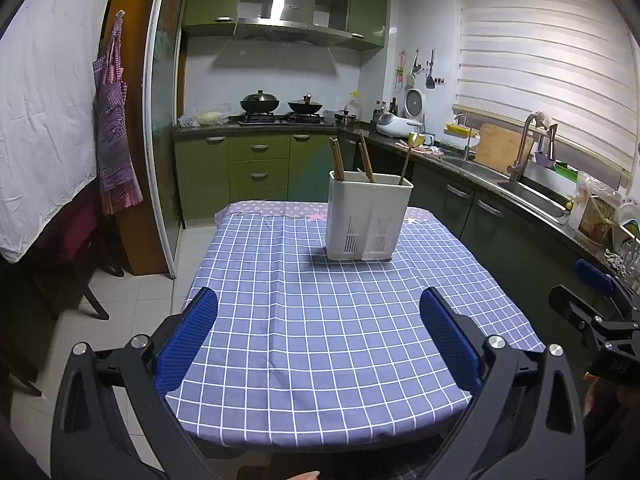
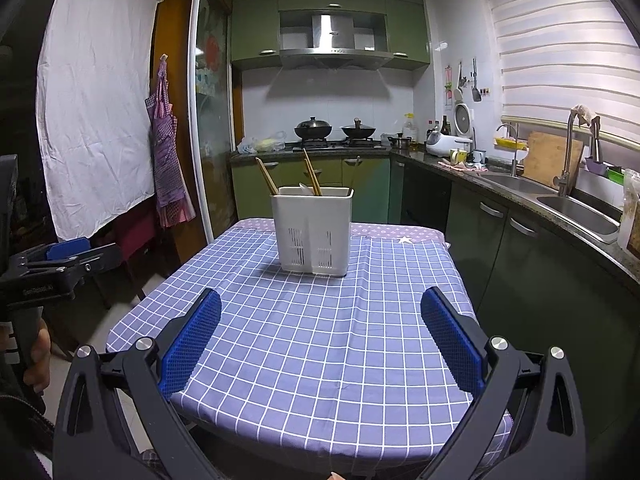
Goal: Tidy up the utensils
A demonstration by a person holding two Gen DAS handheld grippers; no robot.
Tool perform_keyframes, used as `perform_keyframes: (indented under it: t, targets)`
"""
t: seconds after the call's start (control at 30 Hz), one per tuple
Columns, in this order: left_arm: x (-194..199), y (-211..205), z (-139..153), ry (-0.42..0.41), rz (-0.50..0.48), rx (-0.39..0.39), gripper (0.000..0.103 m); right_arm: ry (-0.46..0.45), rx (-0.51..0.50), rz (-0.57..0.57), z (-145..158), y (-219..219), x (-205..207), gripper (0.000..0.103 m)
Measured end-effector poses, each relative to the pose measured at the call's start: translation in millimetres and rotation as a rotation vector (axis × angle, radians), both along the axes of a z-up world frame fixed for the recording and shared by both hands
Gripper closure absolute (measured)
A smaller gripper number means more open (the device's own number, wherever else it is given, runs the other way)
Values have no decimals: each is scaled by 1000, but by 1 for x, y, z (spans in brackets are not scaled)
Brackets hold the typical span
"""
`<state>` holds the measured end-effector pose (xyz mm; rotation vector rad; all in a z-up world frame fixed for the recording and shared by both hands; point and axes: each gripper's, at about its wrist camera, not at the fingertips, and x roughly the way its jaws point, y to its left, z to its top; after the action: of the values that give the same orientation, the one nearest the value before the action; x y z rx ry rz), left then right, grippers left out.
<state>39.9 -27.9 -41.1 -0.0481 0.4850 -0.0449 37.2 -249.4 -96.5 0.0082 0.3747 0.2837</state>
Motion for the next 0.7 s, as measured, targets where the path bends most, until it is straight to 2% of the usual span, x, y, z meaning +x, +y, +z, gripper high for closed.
perform_keyframes:
  t: [0.7]
  targets:
    - [2,-1,-5,18,-15,6,7,14,-8,14,-5,-1,6,5]
